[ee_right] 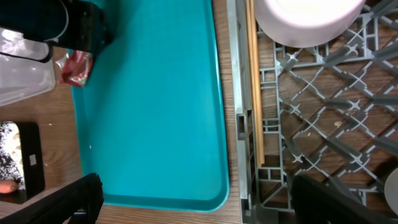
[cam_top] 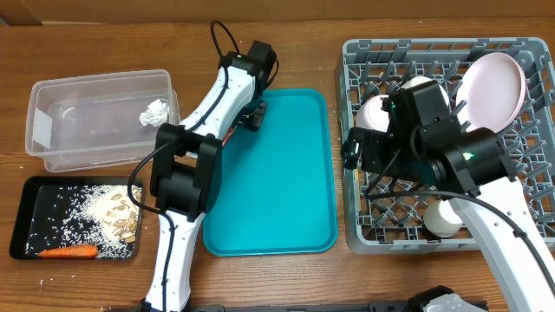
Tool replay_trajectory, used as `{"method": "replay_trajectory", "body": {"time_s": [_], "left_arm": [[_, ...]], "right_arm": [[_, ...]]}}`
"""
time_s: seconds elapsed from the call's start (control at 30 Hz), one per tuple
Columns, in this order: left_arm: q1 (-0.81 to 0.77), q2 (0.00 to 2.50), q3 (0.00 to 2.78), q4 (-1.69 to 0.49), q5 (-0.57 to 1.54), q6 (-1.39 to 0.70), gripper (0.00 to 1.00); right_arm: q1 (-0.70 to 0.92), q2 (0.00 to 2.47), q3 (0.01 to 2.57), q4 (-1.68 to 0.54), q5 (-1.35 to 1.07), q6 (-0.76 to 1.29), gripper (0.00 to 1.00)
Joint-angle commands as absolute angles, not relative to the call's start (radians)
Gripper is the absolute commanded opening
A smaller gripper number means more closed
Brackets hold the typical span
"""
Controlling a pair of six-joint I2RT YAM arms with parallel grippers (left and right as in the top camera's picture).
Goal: Sort waste into correct bins and load items into the dishwasher
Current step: 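Grasp the red wrapper on the teal tray with the left gripper, then drop the red wrapper into the clear container with the left gripper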
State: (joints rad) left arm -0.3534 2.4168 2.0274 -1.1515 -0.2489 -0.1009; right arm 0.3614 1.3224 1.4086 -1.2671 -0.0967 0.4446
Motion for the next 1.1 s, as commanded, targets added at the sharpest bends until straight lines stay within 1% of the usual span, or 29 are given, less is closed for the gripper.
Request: {"method": "replay_trajectory", "body": {"time_s": [0.0, 0.03, 0.2, 0.37, 0.47, 0.6, 0.73, 0.8, 0.93, 1.03, 1.07], "left_arm": [[-0.352, 2.455, 2.032, -1.156, -0.296, -0.106, 0.06], [-0.354, 2.451, 2.035, -1.162, -0.297, -0.119, 0.04], [-0.354, 2.405, 2.096, -1.237, -0.299, -0.153, 0.04], [-0.352, 2.321, 2.216, -1.433, -0.298, -0.215, 0.04], [-0.345, 2.26, 2.257, -1.508, -0.299, -0.228, 0.04], [-0.309, 2.168, 2.26, -1.517, -0.326, -0.254, 0.04], [-0.237, 2.144, 2.26, -1.5, -0.471, -0.136, 0.04], [-0.194, 2.155, 2.26, -1.498, -0.507, -0.141, 0.04], [-0.099, 2.195, 2.258, -1.475, -0.364, -0.16, 0.04], [-0.037, 2.234, 2.258, -1.476, -0.299, -0.145, 0.04], [-0.017, 2.237, 2.258, -1.484, -0.284, -0.147, 0.06]], "right_arm": [[0.363, 1.339, 1.426, -1.265, -0.086, 0.448, 1.0], [0.363, 1.342, 1.426, -1.265, -0.081, 0.446, 1.0], [0.363, 1.345, 1.426, -1.266, -0.061, 0.446, 1.0], [0.363, 1.345, 1.426, -1.274, -0.062, 0.447, 1.0], [0.363, 1.345, 1.426, -1.287, -0.062, 0.447, 1.0], [0.363, 1.345, 1.426, -1.297, -0.062, 0.447, 1.0], [0.363, 1.345, 1.426, -1.297, -0.062, 0.446, 1.0], [0.362, 1.345, 1.426, -1.3, -0.062, 0.446, 1.0], [0.363, 1.345, 1.426, -1.303, -0.061, 0.446, 1.0], [0.363, 1.345, 1.426, -1.304, -0.061, 0.446, 1.0], [0.363, 1.345, 1.426, -1.309, -0.061, 0.446, 1.0]]}}
